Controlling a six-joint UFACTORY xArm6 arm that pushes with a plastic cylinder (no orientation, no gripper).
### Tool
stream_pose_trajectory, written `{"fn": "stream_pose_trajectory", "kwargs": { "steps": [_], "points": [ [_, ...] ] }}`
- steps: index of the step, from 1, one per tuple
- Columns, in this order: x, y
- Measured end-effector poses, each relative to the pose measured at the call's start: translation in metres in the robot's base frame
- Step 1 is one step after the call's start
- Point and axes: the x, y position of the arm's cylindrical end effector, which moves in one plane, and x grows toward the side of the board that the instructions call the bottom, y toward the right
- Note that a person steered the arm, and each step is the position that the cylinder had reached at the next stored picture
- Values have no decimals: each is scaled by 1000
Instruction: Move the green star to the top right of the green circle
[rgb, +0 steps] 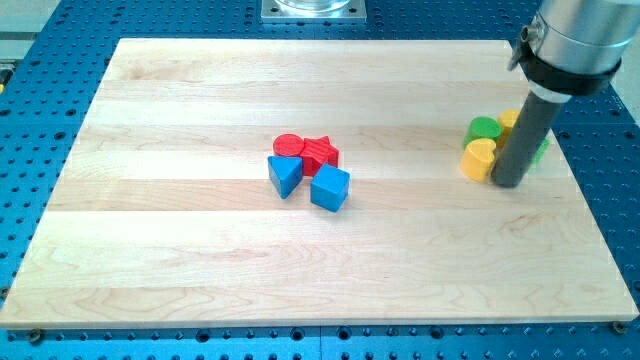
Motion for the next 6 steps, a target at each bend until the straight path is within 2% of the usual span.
{"fn": "stream_pose_trajectory", "kwargs": {
  "steps": [1, 2, 3, 4, 6],
  "points": [
    [12, 28],
    [-34, 32],
    [-75, 10],
    [-77, -5],
    [-77, 30]
  ]
}}
